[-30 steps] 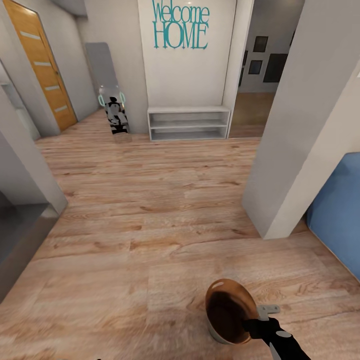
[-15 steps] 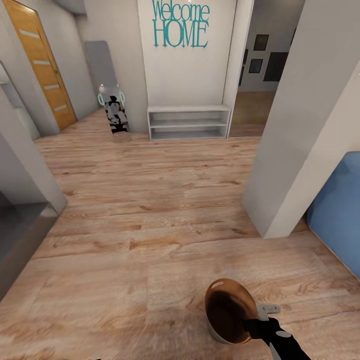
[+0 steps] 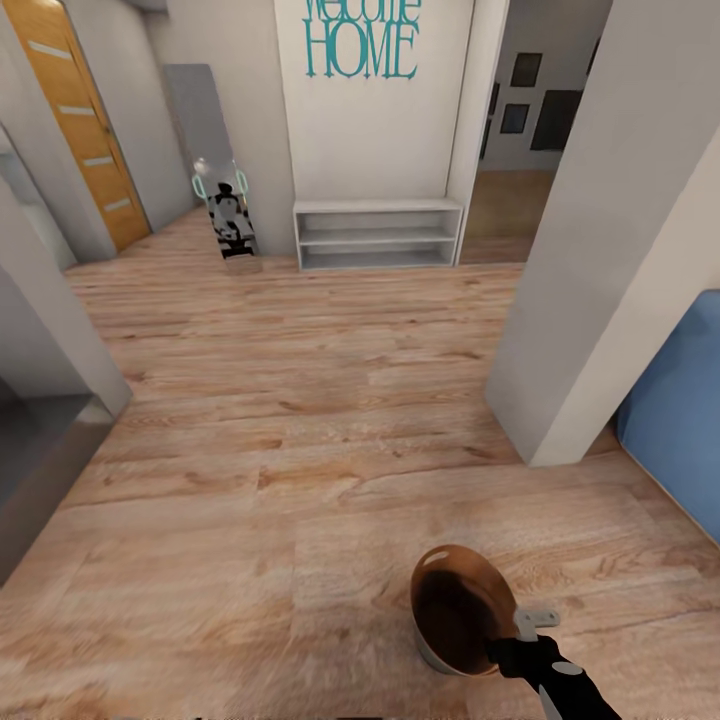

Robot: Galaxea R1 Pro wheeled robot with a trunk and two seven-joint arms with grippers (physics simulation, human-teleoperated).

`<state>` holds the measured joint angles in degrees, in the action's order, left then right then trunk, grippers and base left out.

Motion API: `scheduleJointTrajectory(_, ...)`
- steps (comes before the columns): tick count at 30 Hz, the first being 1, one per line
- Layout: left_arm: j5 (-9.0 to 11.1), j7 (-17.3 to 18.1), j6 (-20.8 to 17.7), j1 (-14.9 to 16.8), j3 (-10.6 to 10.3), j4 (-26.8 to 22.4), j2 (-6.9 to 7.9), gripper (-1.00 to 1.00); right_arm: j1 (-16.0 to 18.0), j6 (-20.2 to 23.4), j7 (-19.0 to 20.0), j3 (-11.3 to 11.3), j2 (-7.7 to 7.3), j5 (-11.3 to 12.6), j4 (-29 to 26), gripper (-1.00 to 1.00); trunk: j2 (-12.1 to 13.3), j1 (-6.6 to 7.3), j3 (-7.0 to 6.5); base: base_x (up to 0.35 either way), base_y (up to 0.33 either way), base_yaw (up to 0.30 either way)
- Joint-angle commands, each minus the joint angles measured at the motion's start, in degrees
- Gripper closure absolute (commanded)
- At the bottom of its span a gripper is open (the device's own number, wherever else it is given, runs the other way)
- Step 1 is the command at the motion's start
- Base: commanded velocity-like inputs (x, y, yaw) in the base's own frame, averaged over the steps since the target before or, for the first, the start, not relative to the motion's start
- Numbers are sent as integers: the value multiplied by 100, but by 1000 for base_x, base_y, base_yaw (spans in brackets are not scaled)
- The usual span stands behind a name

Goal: Put the three can of soda from the living room inside the tash can in the kitchen.

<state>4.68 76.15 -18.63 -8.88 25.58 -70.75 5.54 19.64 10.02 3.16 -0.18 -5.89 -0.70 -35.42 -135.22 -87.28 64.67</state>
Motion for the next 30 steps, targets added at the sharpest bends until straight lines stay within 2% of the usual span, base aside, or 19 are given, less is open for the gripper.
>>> scheduleJointTrajectory(1,1,1,0,0,0,0,0,-100,1,0,0,0,0,0,0,-100,0,0,9,0,0,0)
scheduleJointTrajectory(22,1,5,0,0,0,0,0,-100,0,-5,0,0,0,0,0,-100,0,0,76,0,0,0)
scheduleJointTrajectory(23,0,5,0,0,0,0,0,-100,1,-5,0,0,0,0,0,100,0,0,77,0,0,0)
scheduleJointTrajectory(30,3,5,0,0,0,0,0,-100,-3,-186,0,0,0,0,0,100,0,0,77,0,0,0)
